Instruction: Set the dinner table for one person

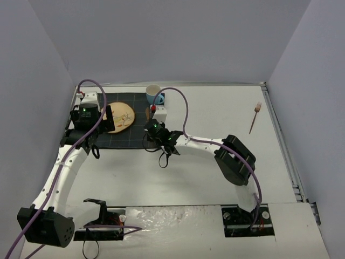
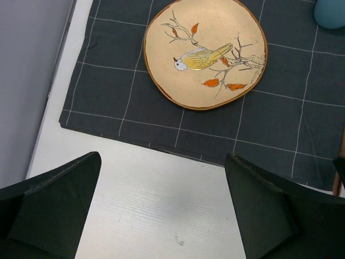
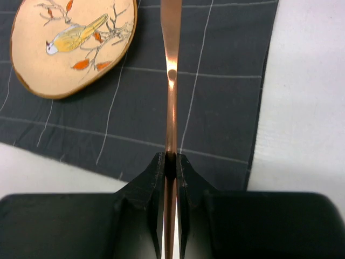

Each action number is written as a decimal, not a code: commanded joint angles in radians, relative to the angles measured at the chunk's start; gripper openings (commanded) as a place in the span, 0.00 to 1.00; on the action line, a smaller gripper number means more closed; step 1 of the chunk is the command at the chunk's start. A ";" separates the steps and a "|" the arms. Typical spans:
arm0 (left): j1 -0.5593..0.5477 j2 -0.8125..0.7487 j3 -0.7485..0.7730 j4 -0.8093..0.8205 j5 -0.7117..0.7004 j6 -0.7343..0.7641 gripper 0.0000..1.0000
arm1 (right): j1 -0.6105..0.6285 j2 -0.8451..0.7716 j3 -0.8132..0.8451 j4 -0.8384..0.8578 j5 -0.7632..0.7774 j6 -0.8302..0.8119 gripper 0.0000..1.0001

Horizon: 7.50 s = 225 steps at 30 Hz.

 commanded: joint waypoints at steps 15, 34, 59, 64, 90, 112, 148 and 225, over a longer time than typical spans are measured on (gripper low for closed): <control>0.011 -0.028 0.018 0.054 -0.021 -0.017 0.97 | -0.021 0.284 0.332 -0.011 0.166 0.110 0.00; 0.011 -0.030 0.019 0.052 -0.007 -0.016 0.97 | -0.053 0.356 0.302 -0.013 0.088 0.106 0.12; 0.011 -0.020 0.025 0.040 0.021 -0.020 0.97 | -0.501 -0.252 -0.250 -0.048 0.044 -0.154 0.73; 0.011 -0.013 0.027 0.040 0.030 -0.023 0.97 | -0.752 -0.293 -0.327 -0.046 -0.001 -0.196 0.71; 0.011 0.020 0.028 0.037 0.030 -0.019 0.97 | -1.171 0.103 -0.011 -0.006 -0.232 -0.409 0.53; 0.012 0.020 0.038 0.031 0.037 -0.021 0.97 | -1.092 0.088 0.036 -0.073 -0.245 -0.417 0.00; -0.050 0.067 0.067 0.045 0.172 -0.161 0.97 | -0.238 -0.229 -0.262 -0.141 -0.012 0.027 0.49; -0.073 0.434 0.394 -0.024 0.126 0.196 0.00 | -0.439 -1.225 -0.704 -0.228 -0.039 -0.201 1.00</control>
